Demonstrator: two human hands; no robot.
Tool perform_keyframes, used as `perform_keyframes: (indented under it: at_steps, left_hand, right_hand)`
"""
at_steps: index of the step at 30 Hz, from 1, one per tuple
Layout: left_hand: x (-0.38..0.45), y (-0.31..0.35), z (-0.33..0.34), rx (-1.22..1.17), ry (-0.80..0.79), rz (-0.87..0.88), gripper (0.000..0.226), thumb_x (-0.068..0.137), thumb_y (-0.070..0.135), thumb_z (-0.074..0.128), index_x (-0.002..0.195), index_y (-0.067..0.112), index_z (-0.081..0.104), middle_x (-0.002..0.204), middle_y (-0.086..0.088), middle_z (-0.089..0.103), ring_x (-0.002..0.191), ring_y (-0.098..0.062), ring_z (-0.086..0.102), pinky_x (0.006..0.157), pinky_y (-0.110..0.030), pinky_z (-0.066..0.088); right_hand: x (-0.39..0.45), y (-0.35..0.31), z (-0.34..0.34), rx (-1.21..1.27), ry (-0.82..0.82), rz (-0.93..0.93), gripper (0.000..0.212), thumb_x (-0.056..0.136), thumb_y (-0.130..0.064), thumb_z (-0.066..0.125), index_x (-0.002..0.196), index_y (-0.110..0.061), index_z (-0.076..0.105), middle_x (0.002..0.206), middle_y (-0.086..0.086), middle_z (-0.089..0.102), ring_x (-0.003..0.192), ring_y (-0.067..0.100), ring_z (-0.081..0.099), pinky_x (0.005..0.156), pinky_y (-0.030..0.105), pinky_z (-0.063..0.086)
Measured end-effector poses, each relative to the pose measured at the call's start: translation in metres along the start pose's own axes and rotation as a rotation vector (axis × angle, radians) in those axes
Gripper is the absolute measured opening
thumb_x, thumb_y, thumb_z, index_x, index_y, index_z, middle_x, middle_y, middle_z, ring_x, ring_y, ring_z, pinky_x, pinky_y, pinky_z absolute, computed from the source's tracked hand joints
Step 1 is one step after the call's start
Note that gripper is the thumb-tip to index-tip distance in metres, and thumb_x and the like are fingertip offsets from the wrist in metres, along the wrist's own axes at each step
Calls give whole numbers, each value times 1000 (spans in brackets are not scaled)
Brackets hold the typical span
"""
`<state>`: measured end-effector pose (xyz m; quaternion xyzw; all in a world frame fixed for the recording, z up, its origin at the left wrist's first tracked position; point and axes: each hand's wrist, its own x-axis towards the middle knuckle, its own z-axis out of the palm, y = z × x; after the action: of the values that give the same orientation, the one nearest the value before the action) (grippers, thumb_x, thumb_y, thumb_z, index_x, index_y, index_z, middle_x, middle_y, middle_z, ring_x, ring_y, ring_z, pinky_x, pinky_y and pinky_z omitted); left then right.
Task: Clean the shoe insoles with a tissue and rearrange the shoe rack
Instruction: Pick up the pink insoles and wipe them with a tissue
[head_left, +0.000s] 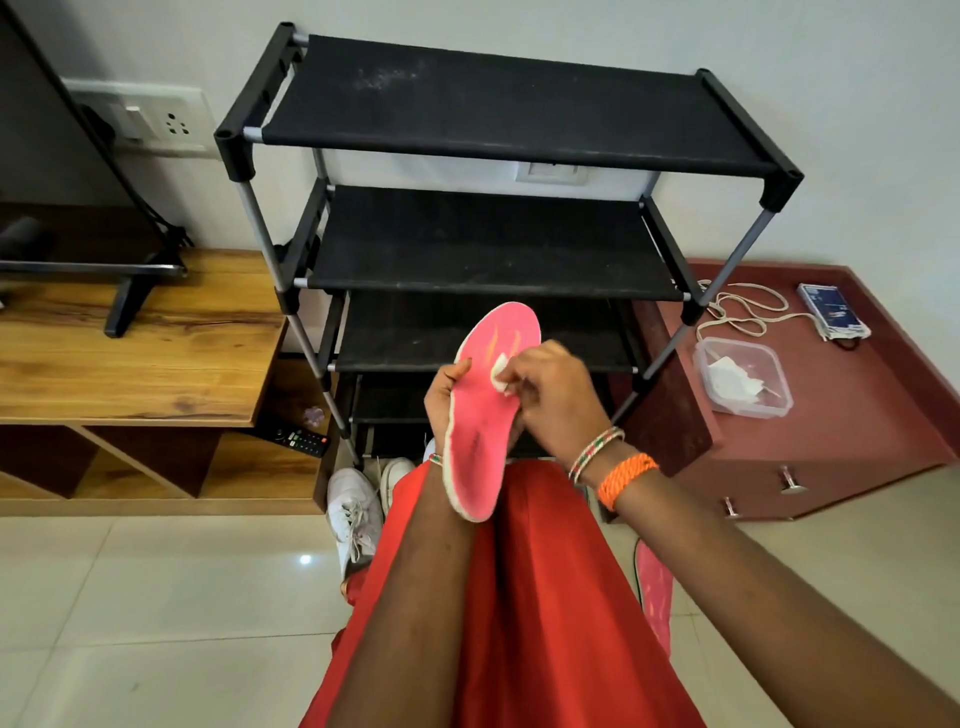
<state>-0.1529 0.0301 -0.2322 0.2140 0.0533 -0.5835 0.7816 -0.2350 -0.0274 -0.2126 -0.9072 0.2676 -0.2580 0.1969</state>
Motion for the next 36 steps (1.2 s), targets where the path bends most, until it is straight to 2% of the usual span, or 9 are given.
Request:
perform_keyframes:
  at_steps: [3, 7, 12, 15, 19, 22, 27, 32, 36]
  left_hand:
    - [0, 0, 3, 15, 22, 3, 33, 62, 23, 51, 65, -3, 70, 57, -9, 59, 48, -19, 59, 51, -21, 51]
    - [-7, 0, 10, 130, 58, 22, 33, 60, 14, 41, 58, 0, 71, 56, -9, 61, 48, -18, 61, 51, -18, 52]
    - [-13, -4, 21, 193, 106, 122, 44, 64, 0, 29, 29, 6, 56, 38, -1, 54, 32, -11, 53, 37, -10, 42]
    - [-10, -4, 12, 160, 110, 108, 55, 77, 0, 26, 34, 4, 60, 42, -3, 58, 36, -12, 57, 40, -12, 45]
    - [-5, -6, 5, -10, 66, 45, 39, 72, 15, 38, 79, -1, 73, 78, -12, 69, 69, -23, 69, 70, -30, 56]
    - [-4, -9, 7, -4, 24, 22, 38, 71, 18, 41, 96, 0, 63, 82, -13, 70, 71, -26, 70, 68, -34, 57]
    - [-3, -9, 7, 44, 47, -2, 38, 69, 19, 43, 95, 2, 64, 78, -12, 71, 67, -25, 69, 64, -31, 58]
    - [-2, -9, 6, -52, 70, 55, 36, 76, 15, 41, 76, 1, 74, 77, -13, 71, 69, -23, 71, 61, -29, 59]
    - [-2, -11, 10, 7, 84, 30, 48, 89, 12, 31, 67, 2, 73, 66, -11, 70, 57, -21, 69, 50, -24, 55]
  right_hand:
    - [-14, -1, 3, 71, -36, -14, 23, 69, 5, 51, 74, -8, 70, 77, 3, 70, 79, 22, 61, 72, 28, 47]
    - [-5, 6, 1, 49, 52, 76, 21, 77, 9, 58, 80, -7, 71, 83, 5, 70, 82, 22, 63, 75, 37, 53]
    - [26, 10, -5, -44, 122, 165, 21, 83, 7, 54, 89, -6, 70, 90, 9, 68, 88, 24, 61, 77, 42, 52]
    - [29, 5, -4, -88, 111, 136, 21, 86, 3, 53, 96, -6, 70, 92, 9, 69, 90, 24, 59, 77, 41, 52]
    - [9, -7, 1, -59, 2, 43, 22, 84, 3, 54, 94, -7, 70, 94, 8, 69, 96, 24, 59, 81, 39, 51]
    - [20, -5, 0, -36, 96, 85, 22, 84, 6, 53, 94, -7, 69, 92, 7, 68, 92, 24, 59, 77, 40, 52]
    - [43, -6, 1, 13, 198, 227, 19, 89, -3, 55, 105, -7, 65, 103, 9, 64, 96, 22, 60, 79, 29, 50]
    - [18, -14, 11, 82, 73, 189, 25, 86, 0, 58, 108, -6, 68, 108, 8, 68, 101, 20, 63, 91, 31, 51]
    - [29, -12, 8, 88, 162, 186, 20, 86, -3, 61, 103, -5, 71, 98, 10, 70, 92, 22, 65, 85, 35, 54]
